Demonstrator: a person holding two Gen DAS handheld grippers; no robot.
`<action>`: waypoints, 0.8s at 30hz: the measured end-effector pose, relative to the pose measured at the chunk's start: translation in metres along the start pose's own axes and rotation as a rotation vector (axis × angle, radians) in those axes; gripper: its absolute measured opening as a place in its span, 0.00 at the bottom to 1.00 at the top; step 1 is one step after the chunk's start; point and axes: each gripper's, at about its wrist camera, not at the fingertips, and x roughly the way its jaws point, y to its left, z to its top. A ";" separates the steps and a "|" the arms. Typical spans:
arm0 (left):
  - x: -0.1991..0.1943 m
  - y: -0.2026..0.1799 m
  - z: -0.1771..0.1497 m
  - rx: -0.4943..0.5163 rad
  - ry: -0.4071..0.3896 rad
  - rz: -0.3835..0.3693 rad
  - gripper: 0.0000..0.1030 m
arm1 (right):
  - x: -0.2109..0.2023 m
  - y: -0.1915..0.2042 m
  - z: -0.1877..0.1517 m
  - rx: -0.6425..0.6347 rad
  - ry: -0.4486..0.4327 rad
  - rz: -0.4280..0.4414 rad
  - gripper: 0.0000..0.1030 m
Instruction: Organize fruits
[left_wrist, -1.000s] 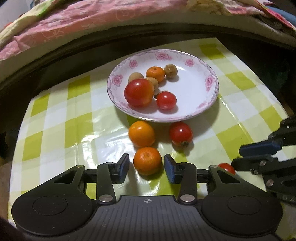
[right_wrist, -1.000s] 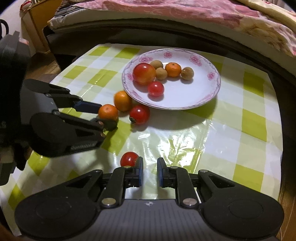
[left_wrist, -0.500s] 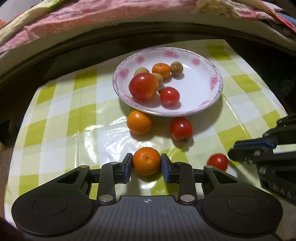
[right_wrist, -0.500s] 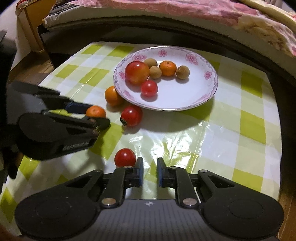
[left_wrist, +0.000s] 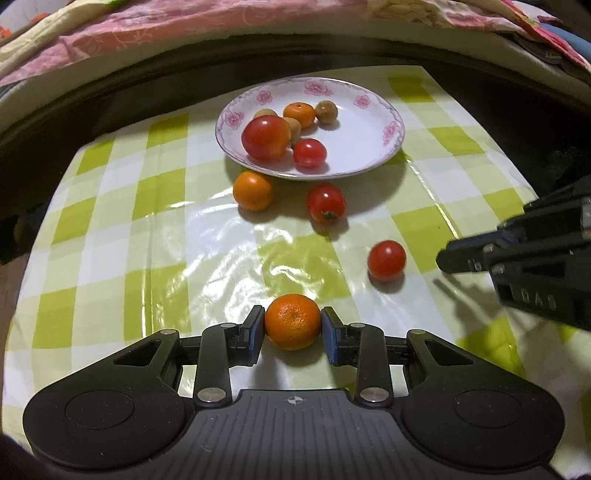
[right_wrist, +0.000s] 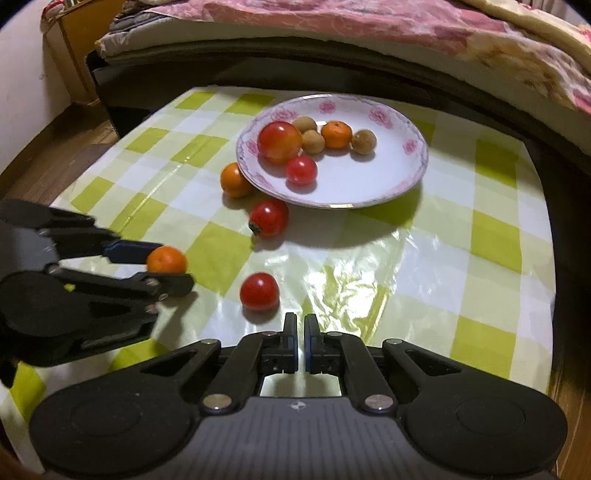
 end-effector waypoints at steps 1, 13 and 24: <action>0.000 0.001 0.000 -0.002 -0.002 -0.003 0.40 | -0.001 0.000 0.000 0.005 -0.005 0.000 0.11; 0.007 0.000 -0.003 0.016 -0.001 -0.029 0.43 | 0.008 0.008 0.018 0.020 -0.057 0.030 0.32; 0.009 -0.001 -0.003 0.018 0.005 -0.029 0.50 | 0.020 0.018 0.027 -0.023 -0.036 0.047 0.34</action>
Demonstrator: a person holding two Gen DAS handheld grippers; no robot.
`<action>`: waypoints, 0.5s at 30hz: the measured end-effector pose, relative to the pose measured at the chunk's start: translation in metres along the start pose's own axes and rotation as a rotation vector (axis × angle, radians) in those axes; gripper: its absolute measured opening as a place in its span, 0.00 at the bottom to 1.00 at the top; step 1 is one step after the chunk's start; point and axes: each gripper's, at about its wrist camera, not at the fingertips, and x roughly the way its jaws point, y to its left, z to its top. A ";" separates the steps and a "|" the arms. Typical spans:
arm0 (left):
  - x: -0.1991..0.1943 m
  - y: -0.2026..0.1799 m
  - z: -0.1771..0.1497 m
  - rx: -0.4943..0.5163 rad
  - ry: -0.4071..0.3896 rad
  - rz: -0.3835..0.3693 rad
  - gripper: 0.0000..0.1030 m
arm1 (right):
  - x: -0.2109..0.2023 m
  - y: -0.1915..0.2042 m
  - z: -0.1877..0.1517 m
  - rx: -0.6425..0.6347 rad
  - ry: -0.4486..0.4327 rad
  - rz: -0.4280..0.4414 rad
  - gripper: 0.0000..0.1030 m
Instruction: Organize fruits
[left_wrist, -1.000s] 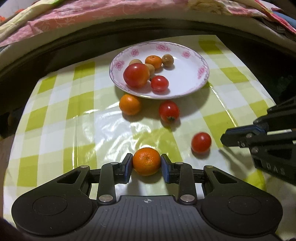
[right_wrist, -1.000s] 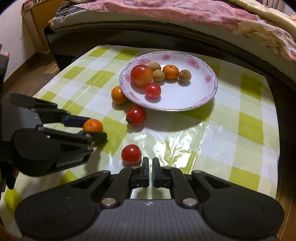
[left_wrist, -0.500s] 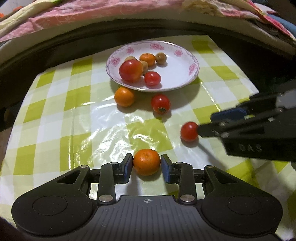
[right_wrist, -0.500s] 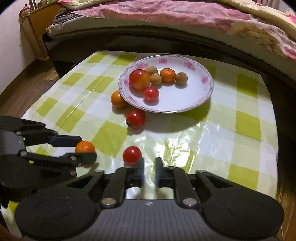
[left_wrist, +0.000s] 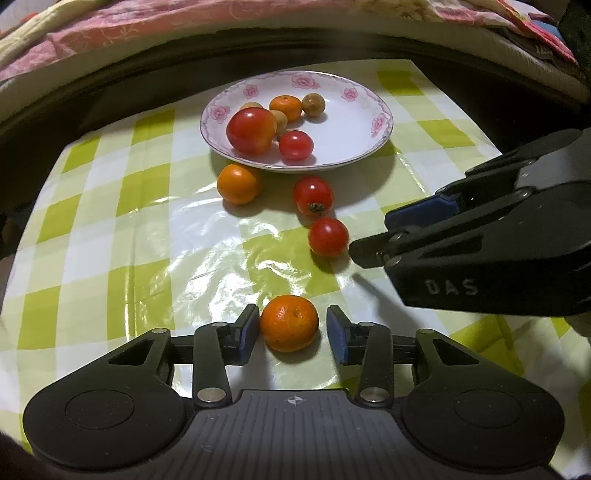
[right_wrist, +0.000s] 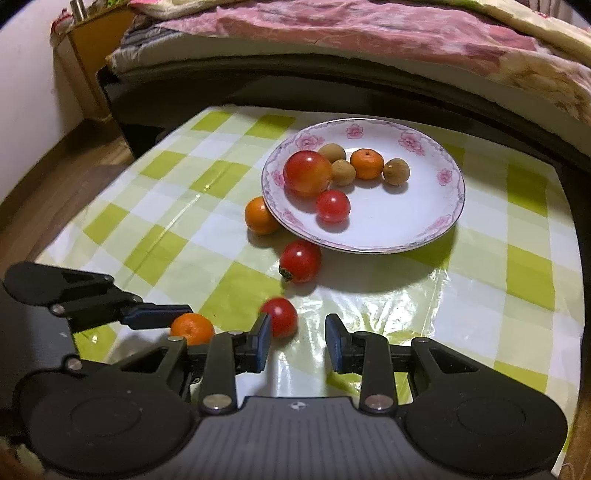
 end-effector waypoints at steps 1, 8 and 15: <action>0.000 0.000 0.000 0.003 -0.001 0.003 0.51 | 0.002 0.000 -0.001 -0.001 0.009 -0.002 0.34; -0.002 0.000 -0.001 0.006 0.005 -0.005 0.52 | -0.003 -0.004 0.005 0.035 -0.023 0.020 0.34; 0.000 0.001 -0.001 0.007 -0.005 -0.005 0.54 | 0.006 0.007 0.012 0.014 -0.029 0.015 0.34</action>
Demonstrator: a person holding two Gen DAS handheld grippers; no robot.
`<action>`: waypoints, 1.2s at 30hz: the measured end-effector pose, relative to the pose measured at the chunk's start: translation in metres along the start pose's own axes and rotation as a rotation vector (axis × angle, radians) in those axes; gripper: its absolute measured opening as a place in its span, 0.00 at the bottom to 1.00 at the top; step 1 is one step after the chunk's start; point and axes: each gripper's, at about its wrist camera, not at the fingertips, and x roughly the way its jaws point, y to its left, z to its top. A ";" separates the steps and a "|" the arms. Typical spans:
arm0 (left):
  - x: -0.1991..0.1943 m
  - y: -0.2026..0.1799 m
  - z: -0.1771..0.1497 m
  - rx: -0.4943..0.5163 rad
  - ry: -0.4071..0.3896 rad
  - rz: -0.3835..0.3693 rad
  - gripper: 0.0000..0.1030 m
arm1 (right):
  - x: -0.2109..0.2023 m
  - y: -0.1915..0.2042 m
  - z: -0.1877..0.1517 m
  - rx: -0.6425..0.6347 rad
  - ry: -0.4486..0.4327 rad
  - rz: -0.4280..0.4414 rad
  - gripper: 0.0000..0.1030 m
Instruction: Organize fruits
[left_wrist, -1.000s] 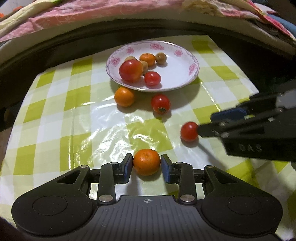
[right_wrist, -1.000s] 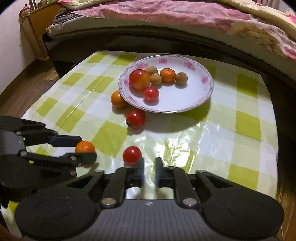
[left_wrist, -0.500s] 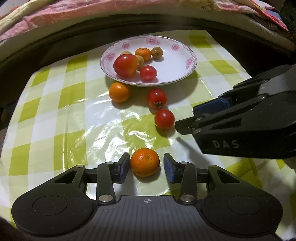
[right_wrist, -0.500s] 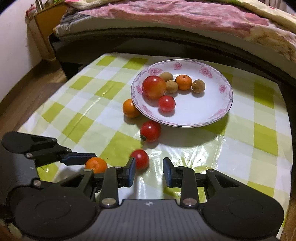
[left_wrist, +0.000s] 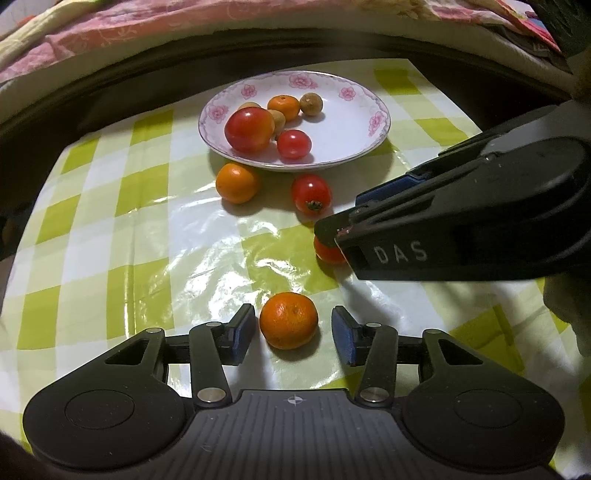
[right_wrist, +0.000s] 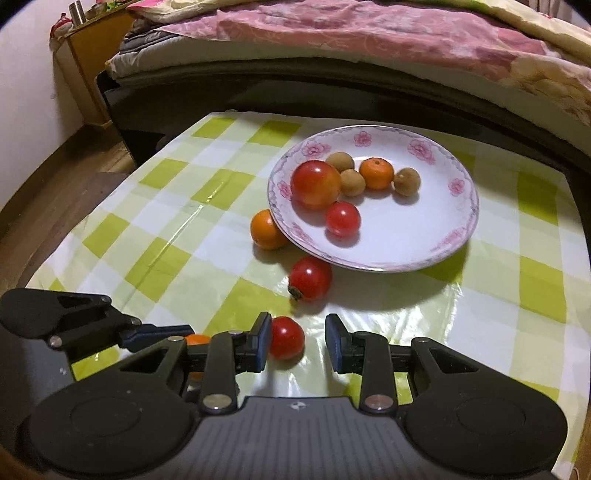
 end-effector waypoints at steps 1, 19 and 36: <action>0.000 0.000 0.001 0.000 0.000 0.000 0.54 | 0.000 0.002 0.000 -0.004 0.000 -0.007 0.34; 0.000 -0.001 -0.001 0.005 -0.001 -0.019 0.47 | 0.007 0.007 -0.010 -0.030 0.042 0.042 0.33; 0.000 -0.001 0.002 -0.006 0.009 -0.025 0.38 | 0.004 0.000 -0.006 -0.013 0.018 -0.008 0.29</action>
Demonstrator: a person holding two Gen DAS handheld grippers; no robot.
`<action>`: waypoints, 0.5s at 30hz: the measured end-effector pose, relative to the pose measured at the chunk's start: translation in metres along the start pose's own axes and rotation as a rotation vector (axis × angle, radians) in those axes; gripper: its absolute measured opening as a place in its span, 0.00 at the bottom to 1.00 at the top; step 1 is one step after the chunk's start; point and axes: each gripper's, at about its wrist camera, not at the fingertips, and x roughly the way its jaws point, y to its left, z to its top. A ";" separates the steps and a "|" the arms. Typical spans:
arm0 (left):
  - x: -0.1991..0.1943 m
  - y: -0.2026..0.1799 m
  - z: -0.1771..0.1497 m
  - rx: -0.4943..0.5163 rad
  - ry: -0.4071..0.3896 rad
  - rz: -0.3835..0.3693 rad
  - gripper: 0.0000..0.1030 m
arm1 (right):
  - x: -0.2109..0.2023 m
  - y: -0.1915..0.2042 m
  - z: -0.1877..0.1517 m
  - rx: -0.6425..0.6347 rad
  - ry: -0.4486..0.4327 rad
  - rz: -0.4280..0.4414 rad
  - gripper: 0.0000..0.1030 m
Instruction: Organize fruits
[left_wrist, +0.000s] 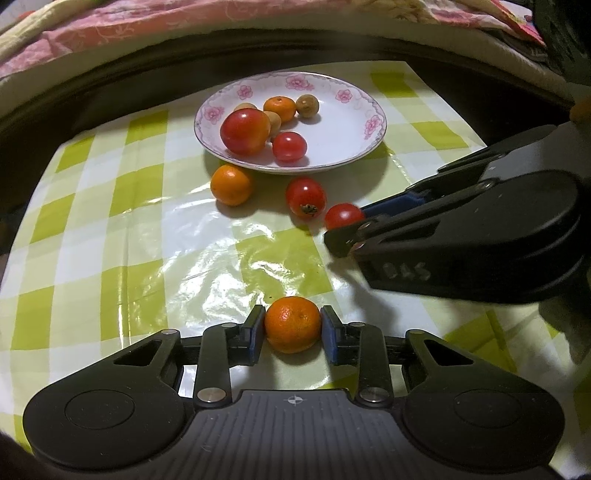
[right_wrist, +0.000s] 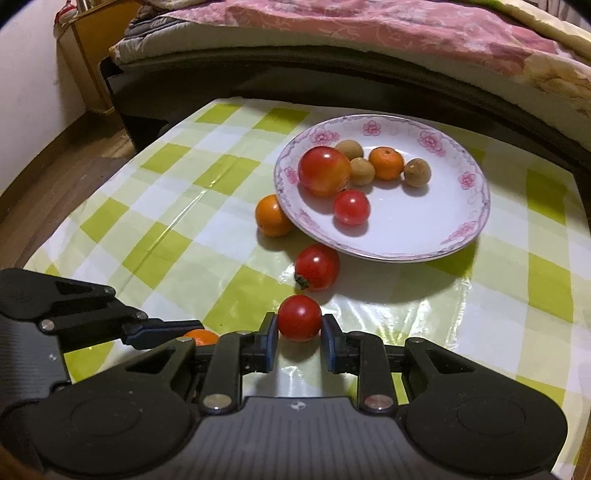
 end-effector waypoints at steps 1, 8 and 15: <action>0.000 0.000 0.000 0.001 0.001 0.000 0.38 | -0.001 -0.002 0.000 0.006 -0.001 -0.004 0.29; -0.002 0.000 0.002 -0.007 -0.008 -0.006 0.38 | -0.007 -0.010 0.000 0.028 -0.009 -0.010 0.29; -0.007 0.000 0.012 -0.017 -0.036 0.001 0.38 | -0.012 -0.009 0.001 0.012 -0.019 -0.020 0.29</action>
